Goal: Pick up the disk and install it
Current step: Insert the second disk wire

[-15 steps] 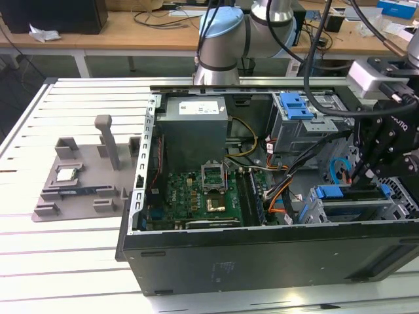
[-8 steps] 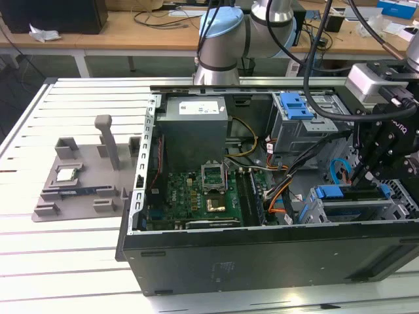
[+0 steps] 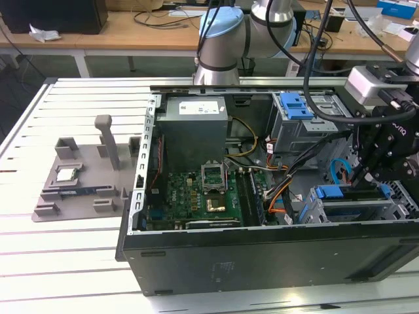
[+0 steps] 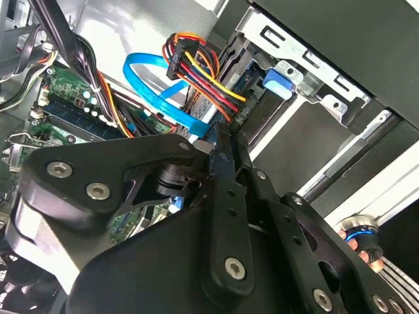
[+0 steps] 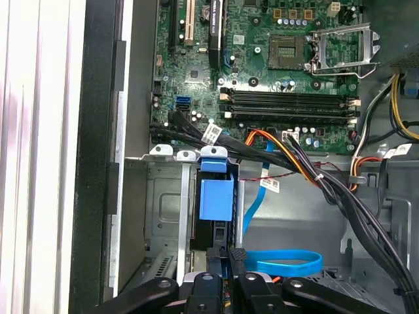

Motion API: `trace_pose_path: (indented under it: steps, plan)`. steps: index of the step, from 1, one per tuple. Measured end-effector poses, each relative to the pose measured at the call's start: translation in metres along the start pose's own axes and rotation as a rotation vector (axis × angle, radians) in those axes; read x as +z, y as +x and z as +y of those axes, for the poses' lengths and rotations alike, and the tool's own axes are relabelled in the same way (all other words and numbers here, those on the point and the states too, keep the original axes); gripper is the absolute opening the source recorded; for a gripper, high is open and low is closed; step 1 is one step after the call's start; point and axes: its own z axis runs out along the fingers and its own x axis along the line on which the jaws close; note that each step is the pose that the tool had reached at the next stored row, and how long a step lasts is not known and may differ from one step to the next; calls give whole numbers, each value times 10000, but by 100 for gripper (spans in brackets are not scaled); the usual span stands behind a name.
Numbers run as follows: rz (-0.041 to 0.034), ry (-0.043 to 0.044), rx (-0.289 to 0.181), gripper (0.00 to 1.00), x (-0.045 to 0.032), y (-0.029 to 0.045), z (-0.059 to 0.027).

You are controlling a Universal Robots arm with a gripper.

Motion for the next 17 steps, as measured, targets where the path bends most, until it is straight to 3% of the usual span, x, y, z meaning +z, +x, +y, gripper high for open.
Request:
trace_pose_path:
  steps: [3, 11, 12, 14, 16, 17]
  plan:
    - [3, 0, 0, 16, 34, 3, -1]
    - [-1, 0, 0, 17, 37, 3, -2]
    - [1, 0, 1, 24, 30, 3, -1]
    - [1, 0, 2, 24, -56, 7, 3]
    - [1, 0, 3, 22, -252, -5, 12]
    - [0, 0, 2, 16, -304, -8, 13]
